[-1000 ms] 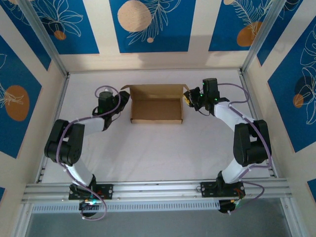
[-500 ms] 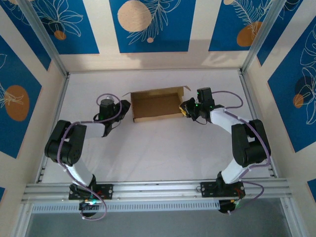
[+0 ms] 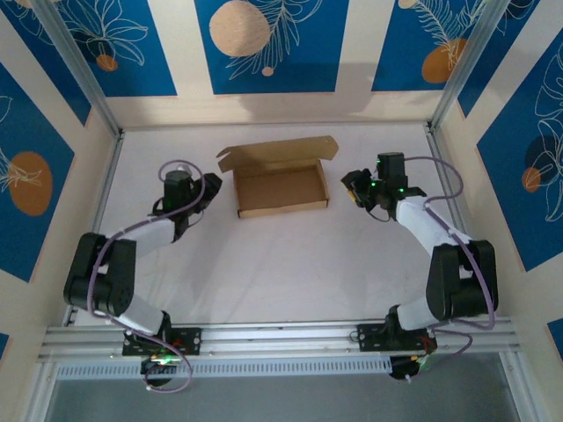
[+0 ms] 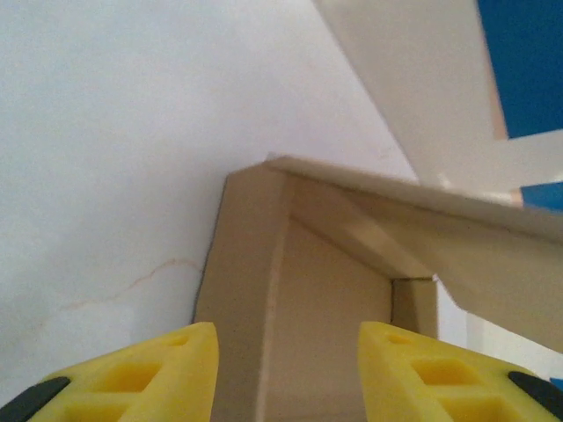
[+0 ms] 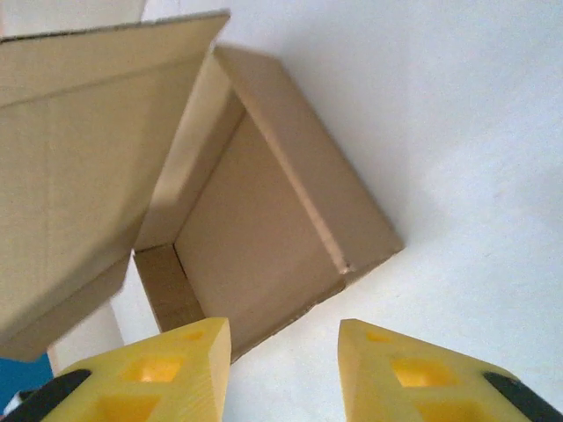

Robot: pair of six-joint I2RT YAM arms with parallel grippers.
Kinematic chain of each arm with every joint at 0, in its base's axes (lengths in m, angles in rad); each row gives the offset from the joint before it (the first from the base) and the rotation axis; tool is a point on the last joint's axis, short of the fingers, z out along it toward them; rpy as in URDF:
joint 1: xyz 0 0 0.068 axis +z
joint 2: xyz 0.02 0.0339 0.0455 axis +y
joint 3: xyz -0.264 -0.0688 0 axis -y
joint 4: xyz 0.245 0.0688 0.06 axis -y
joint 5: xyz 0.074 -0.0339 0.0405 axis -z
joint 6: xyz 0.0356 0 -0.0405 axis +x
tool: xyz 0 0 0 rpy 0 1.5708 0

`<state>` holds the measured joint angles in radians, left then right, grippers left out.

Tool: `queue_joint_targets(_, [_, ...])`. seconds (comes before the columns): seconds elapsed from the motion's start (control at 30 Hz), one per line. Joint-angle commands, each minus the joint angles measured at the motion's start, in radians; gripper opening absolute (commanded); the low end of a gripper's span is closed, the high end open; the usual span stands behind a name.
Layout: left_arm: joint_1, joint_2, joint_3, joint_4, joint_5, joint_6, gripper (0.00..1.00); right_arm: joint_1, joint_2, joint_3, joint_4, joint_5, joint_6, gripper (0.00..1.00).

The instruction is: Fold the paper box

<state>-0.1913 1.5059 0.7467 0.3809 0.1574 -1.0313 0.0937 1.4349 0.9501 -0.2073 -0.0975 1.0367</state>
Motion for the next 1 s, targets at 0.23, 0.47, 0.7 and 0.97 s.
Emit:
queue_joint_targets(0.23, [0.111,0.018,0.307,-0.297,-0.028,0.072,0.50,-0.124,0.241,0.495,-0.323,-0.114,-0.078,0.59])
queue_joint_targets(0.47, [0.142,0.235,0.615,-0.448,-0.007,0.130,0.59,-0.119,0.596,0.986,-0.505,-0.160,-0.259,0.68])
queue_joint_targets(0.7, [0.138,0.381,0.705,-0.409,0.060,0.029,0.59,-0.122,0.779,1.116,-0.393,-0.285,-0.117,0.73])
queue_joint_targets(0.97, [0.096,0.455,0.748,-0.377,0.162,-0.067,0.57,-0.082,0.959,1.366,-0.494,-0.378,0.047,0.72])
